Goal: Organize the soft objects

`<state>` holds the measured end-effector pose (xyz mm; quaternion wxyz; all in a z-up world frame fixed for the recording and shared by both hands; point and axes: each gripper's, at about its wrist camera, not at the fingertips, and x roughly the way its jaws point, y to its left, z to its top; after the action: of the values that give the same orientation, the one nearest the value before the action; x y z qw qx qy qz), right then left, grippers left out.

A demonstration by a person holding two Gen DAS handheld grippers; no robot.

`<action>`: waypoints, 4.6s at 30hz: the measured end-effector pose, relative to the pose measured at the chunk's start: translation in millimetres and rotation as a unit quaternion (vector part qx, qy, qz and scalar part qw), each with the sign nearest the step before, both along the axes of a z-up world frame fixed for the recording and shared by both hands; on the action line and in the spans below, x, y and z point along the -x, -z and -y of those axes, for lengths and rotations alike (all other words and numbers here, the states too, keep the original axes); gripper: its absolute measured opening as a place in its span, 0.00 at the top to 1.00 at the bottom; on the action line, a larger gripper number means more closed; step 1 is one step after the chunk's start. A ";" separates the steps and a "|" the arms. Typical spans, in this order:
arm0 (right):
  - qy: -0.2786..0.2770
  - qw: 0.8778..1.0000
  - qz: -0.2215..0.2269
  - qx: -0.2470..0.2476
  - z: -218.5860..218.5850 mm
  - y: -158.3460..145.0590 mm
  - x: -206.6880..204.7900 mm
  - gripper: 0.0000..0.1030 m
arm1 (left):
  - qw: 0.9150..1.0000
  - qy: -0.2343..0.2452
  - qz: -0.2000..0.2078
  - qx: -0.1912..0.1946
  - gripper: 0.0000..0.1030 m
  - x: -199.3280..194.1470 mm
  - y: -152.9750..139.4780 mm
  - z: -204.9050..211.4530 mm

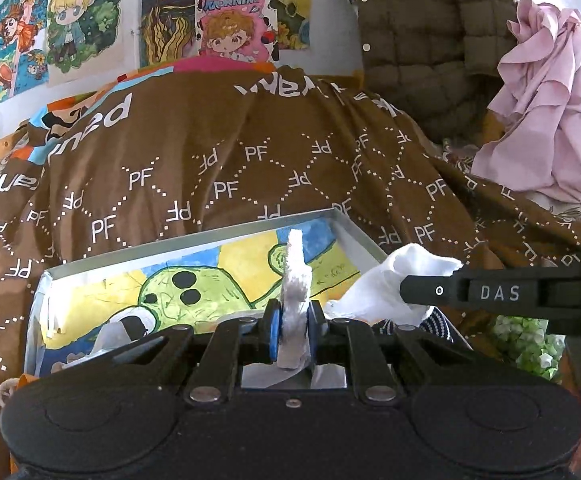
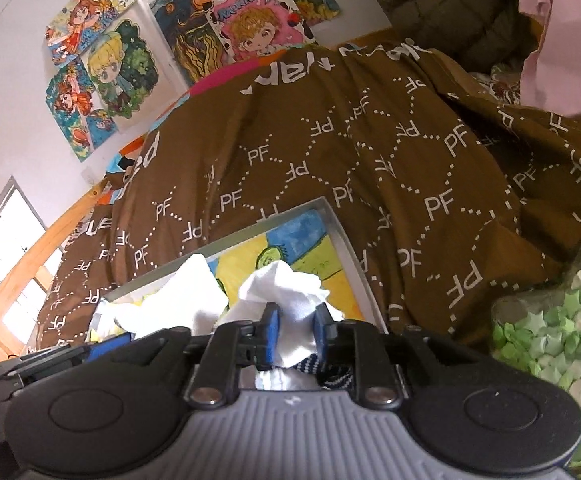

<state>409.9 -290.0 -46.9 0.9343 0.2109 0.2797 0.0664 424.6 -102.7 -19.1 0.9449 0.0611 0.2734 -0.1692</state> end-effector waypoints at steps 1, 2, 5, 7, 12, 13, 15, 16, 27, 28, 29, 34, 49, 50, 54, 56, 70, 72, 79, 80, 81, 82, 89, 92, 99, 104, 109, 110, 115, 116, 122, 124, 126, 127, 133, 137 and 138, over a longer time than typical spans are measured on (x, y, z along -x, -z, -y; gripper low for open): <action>0.001 1.000 0.001 0.000 0.7 -0.2 0.1 0.71 | 1.000 -0.001 -0.001 0.002 0.85 -0.2 0.2 0.1; 0.001 1.000 0.001 0.001 0.7 -0.4 0.3 0.69 | 1.000 -0.002 -0.004 0.005 0.84 -0.3 0.5 -0.2; 0.002 1.000 0.002 0.002 1.2 -1.2 0.3 0.68 | 1.000 -0.005 -0.005 0.009 0.81 0.3 0.7 -0.3; 0.003 1.000 0.003 0.002 1.9 -1.8 0.5 0.67 | 1.000 -0.004 -0.003 0.010 0.80 2.4 0.5 -0.5; 0.007 1.000 0.009 0.005 3.4 -6.4 2.8 0.54 | 1.000 -0.009 0.003 0.007 0.69 8.7 -1.5 -2.5; 0.008 1.000 0.011 0.007 3.6 -8.1 3.9 0.52 | 1.000 -0.012 0.004 0.010 0.68 10.3 -2.8 -3.8; 0.007 1.000 0.014 0.010 3.0 -11.1 7.2 0.46 | 1.000 -0.019 0.006 0.017 0.61 12.8 -6.4 -7.1; 0.006 1.000 0.016 0.012 3.0 -13.3 8.8 0.45 | 0.999 -0.022 0.008 0.022 0.59 14.5 -8.7 -9.2; 0.003 0.997 0.066 0.039 1.6 -59.1 47.4 0.20 | 0.994 -0.066 0.046 0.068 0.26 47.6 -53.7 -33.2; 0.002 0.997 0.072 0.042 0.8 -64.0 52.8 0.19 | 0.994 -0.071 0.051 0.072 0.25 52.3 -58.7 -35.7; 0.000 0.996 0.078 0.047 -0.8 -68.7 57.7 0.18 | 0.993 -0.075 0.056 0.076 0.23 57.0 -63.3 -37.7; -0.011 0.991 0.107 0.078 -11.0 -91.6 88.2 0.11 | 0.988 -0.092 0.078 0.095 0.16 85.3 -84.2 -46.7; -0.031 0.978 0.170 0.120 -34.6 -135.4 172.3 0.00 | 0.972 -0.150 0.115 0.138 0.01 172.6 -107.2 -71.3; -0.030 0.977 0.172 0.121 -34.2 -136.0 176.7 0.00 | 0.971 -0.152 0.117 0.139 0.01 176.4 -108.7 -71.7; -0.030 0.976 0.180 0.118 -31.5 -138.2 191.6 0.00 | 0.970 -0.155 0.126 0.136 0.01 194.3 -113.9 -70.1; -0.029 0.976 0.184 0.115 -30.3 -139.1 197.5 0.00 | 0.970 -0.156 0.132 0.133 0.01 201.9 -116.2 -67.7; -0.012 0.976 0.197 0.094 -10.5 -136.2 225.5 0.00 | 0.966 -0.164 0.154 0.125 0.01 235.6 -122.7 -56.1; -0.010 0.975 0.199 0.094 -9.6 -134.5 229.9 0.00 | 0.967 -0.164 0.156 0.121 0.01 238.8 -122.4 -56.2; -0.006 0.975 0.197 0.100 -10.8 -127.2 243.8 0.00 | 0.965 -0.170 0.154 0.127 0.01 253.6 -114.2 -59.9; -0.004 0.975 0.197 0.102 -11.3 -126.1 245.6 0.00 | 0.965 -0.170 0.153 0.126 0.01 255.8 -112.4 -60.8; -0.002 0.975 0.197 0.103 -12.1 -125.5 246.8 0.00 | 0.965 -0.170 0.152 0.126 0.01 257.9 -110.3 -61.7; 0.000 0.975 0.197 0.105 -12.7 -124.5 248.4 0.00 | 0.965 -0.172 0.151 0.125 0.01 259.7 -108.1 -62.7; -0.001 0.973 0.199 0.117 -19.6 -116.4 258.3 0.00 | 0.964 -0.183 0.147 0.125 0.01 269.2 -93.5 -71.5; -0.005 0.973 0.198 0.123 -24.2 -113.1 260.6 0.00 | 0.963 -0.188 0.144 0.129 0.01 272.8 -88.5 -75.3; -0.016 0.971 0.196 0.137 -35.4 -106.4 267.4 0.00 | 0.961 -0.198 0.137 0.135 0.01 282.9 -78.8 -85.2; -0.017 0.971 0.192 0.142 -39.0 -102.3 272.9 0.00 | 0.960 -0.203 0.138 0.132 0.01 290.5 -73.3 -90.0; -0.019 0.970 0.191 0.147 -43.2 -98.4 278.1 0.00 | 0.962 -0.204 0.135 0.123 0.01 296.9 -66.2 -94.1; -0.019 0.970 0.191 0.148 -44.0 -98.2 278.7 0.00 | 0.962 -0.204 0.134 0.122 0.01 297.5 -65.0 -95.1; -0.020 0.970 0.190 0.153 -47.7 -94.4 283.5 0.00 | 0.962 -0.206 0.133 0.122 0.01 301.1 -61.4 -98.5; -0.020 0.970 0.189 0.155 -48.0 -93.4 284.2 0.00 | 0.962 -0.206 0.132 0.121 0.01 301.1 -61.4 -98.5; -0.023 0.970 0.181 0.158 -52.3 -88.8 285.2 0.00 | 0.963 -0.203 0.133 0.112 0.01 305.7 -57.7 -101.2; -0.024 0.971 0.179 0.158 -53.7 -86.8 286.0 0.00 | 0.963 -0.206 0.134 0.109 0.01 309.2 -54.1 -102.4; -0.026 0.970 0.178 0.162 -55.5 -84.8 286.7 0.00 | 0.963 -0.208 0.132 0.107 0.01 311.5 -50.6 -103.4; -0.027 0.970 0.177 0.164 -56.6 -83.8 287.0 0.00 | 0.963 -0.210 0.131 0.105 0.01 312.2 -49.4 -103.5; -0.033 0.970 0.170 0.173 -62.3 -78.4 286.7 0.00 | 0.963 -0.214 0.131 0.100 0.01 314.3 -45.0 -104.4; -0.033 0.970 0.166 0.174 -63.5 -76.2 284.5 0.00 | 0.963 -0.218 0.125 0.099 0.01 314.3 -40.7 -106.0; -0.032 0.970 0.165 0.174 -63.2 -75.6 283.8 0.00 | 0.963 -0.220 0.122 0.100 0.01 314.1 -39.4 -106.7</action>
<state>126.0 -226.8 28.7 0.9872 0.0222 0.1359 0.0807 110.5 4.0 20.2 0.9863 -0.0747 0.1448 0.0248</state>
